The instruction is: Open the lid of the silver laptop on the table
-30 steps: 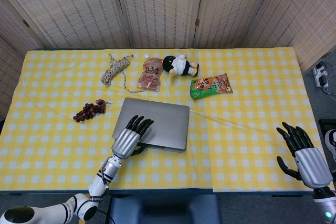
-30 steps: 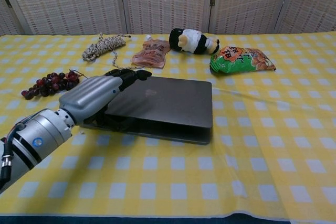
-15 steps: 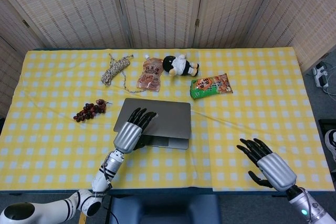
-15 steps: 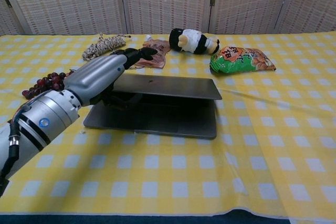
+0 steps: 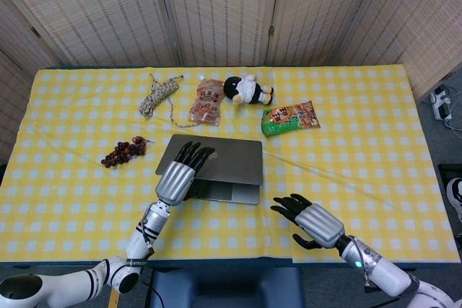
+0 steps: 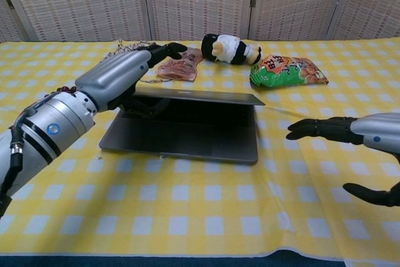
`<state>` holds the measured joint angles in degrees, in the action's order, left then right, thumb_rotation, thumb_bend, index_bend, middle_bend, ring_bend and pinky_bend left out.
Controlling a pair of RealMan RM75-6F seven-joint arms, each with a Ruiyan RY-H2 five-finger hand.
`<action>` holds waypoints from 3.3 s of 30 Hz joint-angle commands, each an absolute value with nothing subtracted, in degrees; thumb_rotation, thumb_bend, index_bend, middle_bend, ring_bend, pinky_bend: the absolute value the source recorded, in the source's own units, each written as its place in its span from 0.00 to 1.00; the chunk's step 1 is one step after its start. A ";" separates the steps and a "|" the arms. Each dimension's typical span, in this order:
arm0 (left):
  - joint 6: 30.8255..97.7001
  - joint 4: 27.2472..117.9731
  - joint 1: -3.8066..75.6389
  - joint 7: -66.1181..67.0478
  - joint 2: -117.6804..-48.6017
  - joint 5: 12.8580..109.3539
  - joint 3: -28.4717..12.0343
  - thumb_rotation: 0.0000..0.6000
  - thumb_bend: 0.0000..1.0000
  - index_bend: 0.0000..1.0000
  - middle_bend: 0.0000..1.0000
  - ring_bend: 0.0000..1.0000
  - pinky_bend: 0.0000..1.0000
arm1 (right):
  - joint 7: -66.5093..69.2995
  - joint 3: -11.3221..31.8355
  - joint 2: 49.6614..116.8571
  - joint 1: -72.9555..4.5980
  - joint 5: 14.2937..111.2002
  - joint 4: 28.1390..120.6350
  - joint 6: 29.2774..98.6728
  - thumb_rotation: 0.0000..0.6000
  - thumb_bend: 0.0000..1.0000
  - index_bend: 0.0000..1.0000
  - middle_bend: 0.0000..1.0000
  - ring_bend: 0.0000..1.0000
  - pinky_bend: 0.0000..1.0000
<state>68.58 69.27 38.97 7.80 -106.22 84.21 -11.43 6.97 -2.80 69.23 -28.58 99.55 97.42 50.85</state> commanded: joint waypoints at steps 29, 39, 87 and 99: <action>67.42 69.37 41.18 10.34 -106.26 81.52 -12.89 1.00 0.51 0.08 0.17 0.04 0.00 | -5.33 2.85 85.59 -42.70 76.15 89.53 34.27 1.00 0.55 0.00 0.00 0.00 0.00; 65.82 67.41 42.64 11.92 -106.84 80.12 -13.62 1.00 0.50 0.08 0.17 0.03 0.00 | -8.27 2.22 86.71 -43.73 72.92 89.48 34.88 1.00 0.55 0.00 0.00 0.00 0.00; 59.45 75.05 51.48 19.66 -103.06 60.96 -25.78 1.00 0.50 0.07 0.17 0.00 0.00 | -15.83 0.93 88.04 -47.66 63.57 91.79 38.87 1.00 0.55 0.00 0.00 0.00 0.00; 57.93 73.74 57.03 26.86 -102.61 55.67 -27.46 1.00 0.50 0.05 0.14 0.00 0.00 | -15.92 1.19 88.08 -48.16 63.22 91.97 39.52 1.00 0.55 0.00 0.00 0.00 0.00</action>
<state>58.27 74.14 56.42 26.22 -102.69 56.20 -27.32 -15.92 1.18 88.07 -48.14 63.23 91.97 39.52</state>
